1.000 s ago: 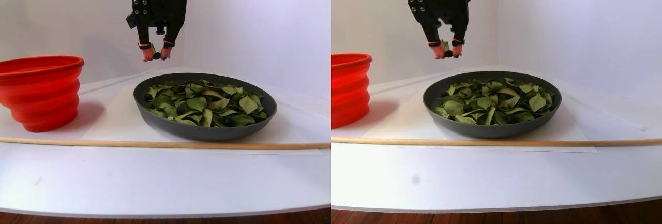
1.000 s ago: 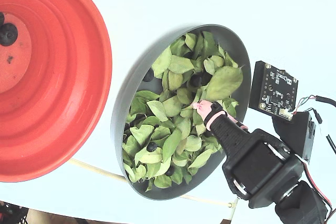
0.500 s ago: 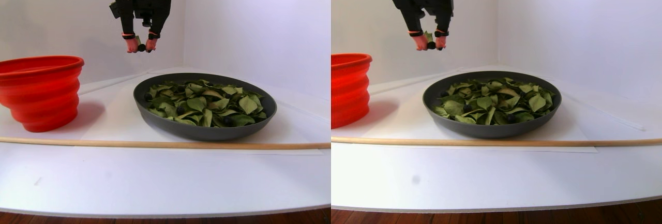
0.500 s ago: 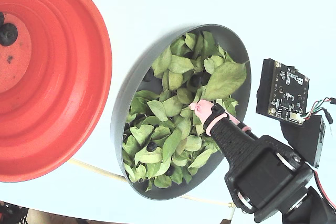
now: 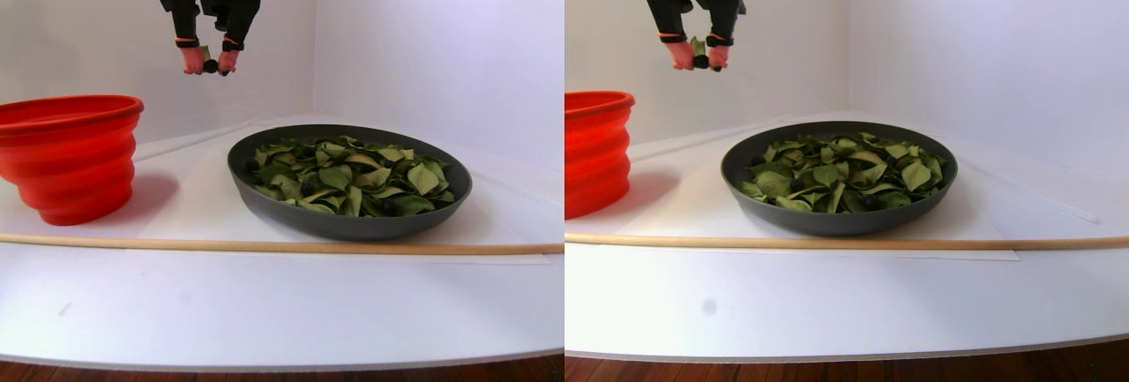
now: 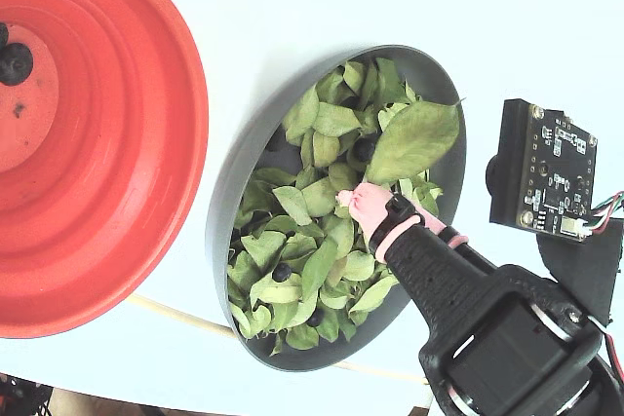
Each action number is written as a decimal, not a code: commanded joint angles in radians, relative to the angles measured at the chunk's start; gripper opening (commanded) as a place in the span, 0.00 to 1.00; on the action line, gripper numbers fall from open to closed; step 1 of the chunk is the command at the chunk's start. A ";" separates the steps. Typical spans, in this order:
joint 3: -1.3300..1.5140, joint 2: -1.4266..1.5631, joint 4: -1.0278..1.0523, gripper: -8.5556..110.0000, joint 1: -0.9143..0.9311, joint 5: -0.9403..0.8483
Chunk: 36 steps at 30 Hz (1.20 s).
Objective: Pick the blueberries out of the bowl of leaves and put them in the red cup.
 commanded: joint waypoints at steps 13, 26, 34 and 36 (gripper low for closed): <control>0.000 0.110 0.031 0.15 -0.133 0.078; 0.015 0.092 0.031 0.15 -0.229 0.147; 0.018 0.052 0.008 0.15 -0.279 0.181; 0.018 0.044 0.006 0.15 -0.288 0.187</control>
